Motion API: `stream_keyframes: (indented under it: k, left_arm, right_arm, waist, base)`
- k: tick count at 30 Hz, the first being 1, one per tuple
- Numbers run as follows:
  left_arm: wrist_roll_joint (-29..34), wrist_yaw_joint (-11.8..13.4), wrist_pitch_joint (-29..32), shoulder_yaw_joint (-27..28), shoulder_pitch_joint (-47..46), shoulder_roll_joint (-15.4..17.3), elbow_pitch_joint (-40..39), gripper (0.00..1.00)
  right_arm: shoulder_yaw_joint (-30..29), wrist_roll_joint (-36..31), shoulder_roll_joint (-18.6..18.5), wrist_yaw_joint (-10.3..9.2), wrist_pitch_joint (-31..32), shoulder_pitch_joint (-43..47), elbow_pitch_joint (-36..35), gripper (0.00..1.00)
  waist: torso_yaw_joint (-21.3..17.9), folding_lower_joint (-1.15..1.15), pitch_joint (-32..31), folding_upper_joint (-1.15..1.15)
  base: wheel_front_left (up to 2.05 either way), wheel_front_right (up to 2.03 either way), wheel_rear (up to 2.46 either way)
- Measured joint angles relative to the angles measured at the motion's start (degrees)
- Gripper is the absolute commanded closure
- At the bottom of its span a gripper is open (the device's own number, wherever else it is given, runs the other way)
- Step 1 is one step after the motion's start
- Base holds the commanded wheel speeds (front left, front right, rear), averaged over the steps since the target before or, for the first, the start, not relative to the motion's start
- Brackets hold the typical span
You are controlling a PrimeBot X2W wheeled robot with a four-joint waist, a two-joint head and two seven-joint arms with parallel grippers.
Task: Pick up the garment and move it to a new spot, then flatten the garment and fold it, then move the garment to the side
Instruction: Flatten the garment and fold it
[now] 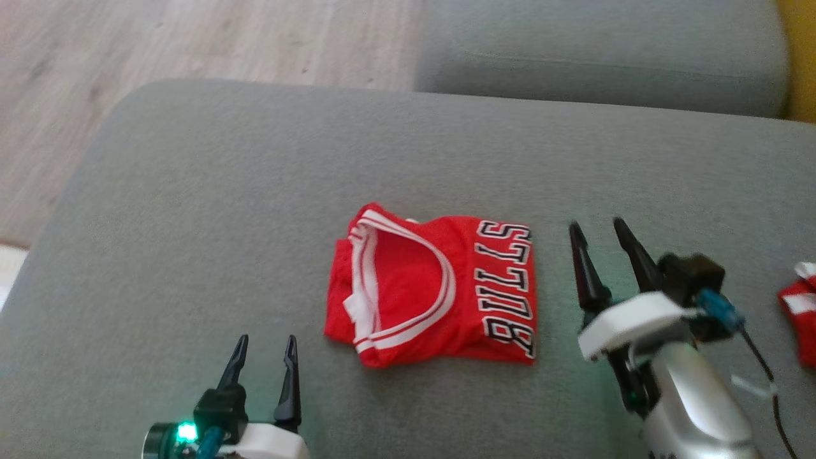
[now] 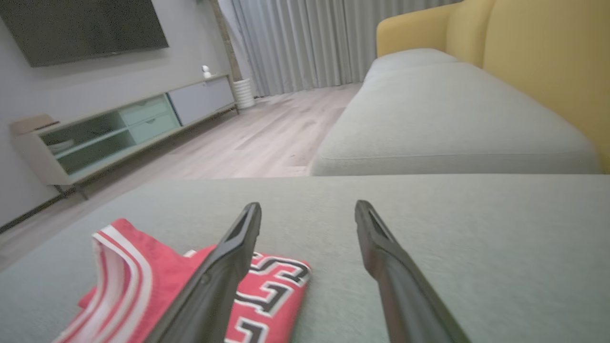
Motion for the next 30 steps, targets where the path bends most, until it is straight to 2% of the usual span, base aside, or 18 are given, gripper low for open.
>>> stream_keyframes:
  k: [6, 9, 14, 22, 25, 30]
  left_arm:
    - [0.5, 0.0, 0.0, 1.2, 0.2, 0.0, -0.6, 0.0]
    - [0.5, 0.0, 0.0, 1.6, 0.8, 0.0, -1.1, 0.0]
    - [0.5, 0.1, 0.0, 1.8, 3.1, 0.0, -1.8, 0.0]
    - [0.5, 0.0, 0.0, 1.9, 3.5, 0.0, -1.8, 0.0]
    - [0.5, 0.0, 0.0, 1.7, 3.5, 0.0, -1.8, 0.0]
    - [0.0, 0.0, 0.0, 1.2, 3.5, 0.0, -1.6, 0.0]
  right_arm:
    - [-5.0, -4.7, 0.3, 0.0, 0.0, 5.3, -1.5, 0.0]
    - [-6.6, -4.7, 0.3, 0.0, 0.0, 8.1, -2.2, 0.0]
    - [-6.7, -4.7, 0.6, 0.0, 0.0, 11.8, -2.1, 0.0]
    - [-5.1, -4.5, 0.8, 0.0, 0.0, 11.8, -2.2, 0.0]
    - [-0.5, -4.6, 0.8, 0.0, 0.0, 11.2, -2.7, 0.0]
    - [12.1, -3.2, 0.8, 0.0, 0.0, 7.7, -2.7, 0.0]
  waist:
    - [-4.2, 0.0, -1.6, 0.0]
    - [-5.5, 0.0, -2.4, 0.0]
    - [-6.6, 0.0, -3.0, 0.0]
    - [-6.3, 0.0, -2.8, 0.0]
    - [-5.7, 0.0, -2.6, 0.0]
    - [-3.9, 0.0, -2.3, 0.0]
  base:
    - [0.0, 0.0, 0.0]
    - [0.0, 0.0, 0.0]
    - [0.0, 0.0, 0.0]
    - [0.0, 0.0, 0.0]
    - [0.0, 0.0, 0.0]
    - [0.0, 0.0, 0.0]
